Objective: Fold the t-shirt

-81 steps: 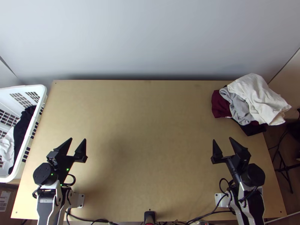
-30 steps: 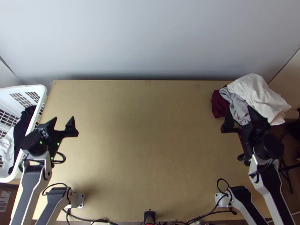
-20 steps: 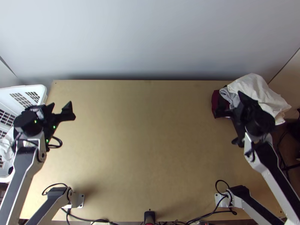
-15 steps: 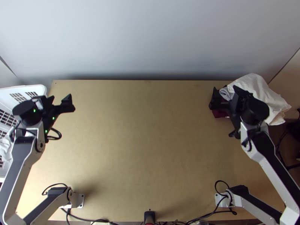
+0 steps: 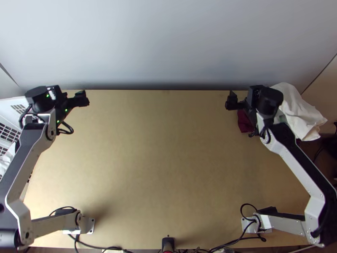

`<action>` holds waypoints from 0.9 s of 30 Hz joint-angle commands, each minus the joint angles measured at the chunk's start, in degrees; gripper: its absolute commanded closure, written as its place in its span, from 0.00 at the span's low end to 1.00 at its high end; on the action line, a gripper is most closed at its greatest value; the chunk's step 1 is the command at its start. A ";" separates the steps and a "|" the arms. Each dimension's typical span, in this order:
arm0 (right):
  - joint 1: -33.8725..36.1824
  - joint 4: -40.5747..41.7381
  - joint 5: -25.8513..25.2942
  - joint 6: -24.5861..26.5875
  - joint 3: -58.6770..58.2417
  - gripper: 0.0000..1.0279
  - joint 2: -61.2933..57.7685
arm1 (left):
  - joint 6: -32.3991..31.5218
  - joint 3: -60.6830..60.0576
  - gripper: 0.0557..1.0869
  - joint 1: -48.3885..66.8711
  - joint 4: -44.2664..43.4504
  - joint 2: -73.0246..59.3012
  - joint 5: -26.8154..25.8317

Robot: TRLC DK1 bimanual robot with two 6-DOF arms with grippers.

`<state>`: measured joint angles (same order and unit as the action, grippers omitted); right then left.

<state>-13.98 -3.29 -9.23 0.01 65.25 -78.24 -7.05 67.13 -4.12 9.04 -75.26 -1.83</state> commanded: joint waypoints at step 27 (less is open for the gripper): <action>-2.81 -8.22 0.27 -2.21 11.65 0.05 -12.20 | 4.94 10.65 0.05 -14.69 -0.42 -19.13 2.79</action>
<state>-14.28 -10.66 -8.80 -2.15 77.38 -90.06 -3.66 76.95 -12.01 8.34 -91.72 1.10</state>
